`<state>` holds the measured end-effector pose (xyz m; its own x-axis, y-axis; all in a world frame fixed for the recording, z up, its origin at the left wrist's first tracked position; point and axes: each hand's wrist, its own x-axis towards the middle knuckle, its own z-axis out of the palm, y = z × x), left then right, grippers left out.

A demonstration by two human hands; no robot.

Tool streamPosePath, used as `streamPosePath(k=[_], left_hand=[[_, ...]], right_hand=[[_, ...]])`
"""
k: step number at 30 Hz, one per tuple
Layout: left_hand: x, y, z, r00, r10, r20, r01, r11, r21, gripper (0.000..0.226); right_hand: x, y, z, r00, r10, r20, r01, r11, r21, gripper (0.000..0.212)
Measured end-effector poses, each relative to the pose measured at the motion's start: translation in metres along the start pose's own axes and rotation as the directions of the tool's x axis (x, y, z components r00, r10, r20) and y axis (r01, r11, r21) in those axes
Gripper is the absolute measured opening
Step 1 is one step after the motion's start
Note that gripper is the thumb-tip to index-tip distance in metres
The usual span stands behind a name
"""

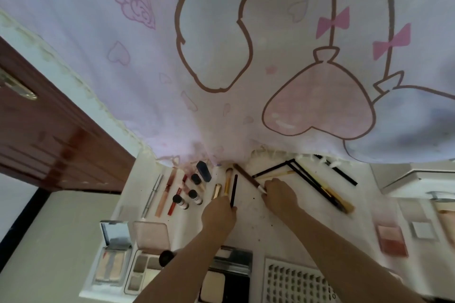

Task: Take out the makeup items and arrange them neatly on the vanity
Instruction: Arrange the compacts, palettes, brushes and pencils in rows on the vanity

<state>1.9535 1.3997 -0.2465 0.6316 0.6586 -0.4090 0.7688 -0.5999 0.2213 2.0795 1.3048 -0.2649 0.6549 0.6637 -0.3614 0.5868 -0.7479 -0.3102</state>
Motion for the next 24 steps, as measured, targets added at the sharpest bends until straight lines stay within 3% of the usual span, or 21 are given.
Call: streamPosePath(k=[9, 12, 14, 16, 18, 19, 21, 24], left_hand=[[0.008, 0.0, 0.008, 1.0, -0.012, 0.013, 0.01, 0.994, 0.112, 0.026], [0.005, 0.0, 0.006, 0.993, 0.062, -0.1, -0.054, 0.995, 0.081, 0.032], [0.001, 0.0, 0.001, 0.95, 0.205, -0.235, -0.184, 0.977, 0.111, 0.047], [-0.002, 0.006, -0.006, 0.832, 0.419, -0.365, -0.38, 0.908, 0.177, 0.063], [-0.011, 0.02, -0.014, 0.712, 0.584, -0.39, -0.513, 0.812, 0.278, 0.052], [-0.018, 0.029, -0.023, 0.709, 0.609, -0.355, -0.542, 0.793, 0.279, 0.043], [-0.03, 0.046, -0.043, 0.794, 0.565, -0.222, -0.527, 0.823, 0.21, 0.037], [-0.038, 0.056, -0.057, 0.791, 0.564, -0.239, -0.52, 0.824, 0.222, 0.039]], right_hand=[[-0.02, 0.037, -0.016, 1.0, -0.005, -0.014, 0.007, 0.984, 0.177, 0.025], [-0.033, 0.045, -0.03, 0.997, -0.067, -0.042, 0.073, 0.981, 0.178, 0.021], [-0.043, 0.045, -0.045, 0.991, -0.119, -0.058, 0.129, 0.968, 0.215, 0.016], [-0.054, 0.041, -0.062, 0.983, -0.17, -0.064, 0.181, 0.935, 0.305, 0.016], [-0.063, 0.033, -0.08, 0.968, -0.233, -0.089, 0.249, 0.896, 0.367, 0.016], [-0.067, 0.027, -0.087, 0.96, -0.256, -0.11, 0.279, 0.892, 0.355, 0.018], [-0.071, 0.014, -0.099, 0.95, -0.246, -0.19, 0.298, 0.896, 0.33, 0.021], [-0.075, -0.001, -0.116, 0.936, -0.079, -0.344, 0.234, 0.868, 0.437, 0.032]])
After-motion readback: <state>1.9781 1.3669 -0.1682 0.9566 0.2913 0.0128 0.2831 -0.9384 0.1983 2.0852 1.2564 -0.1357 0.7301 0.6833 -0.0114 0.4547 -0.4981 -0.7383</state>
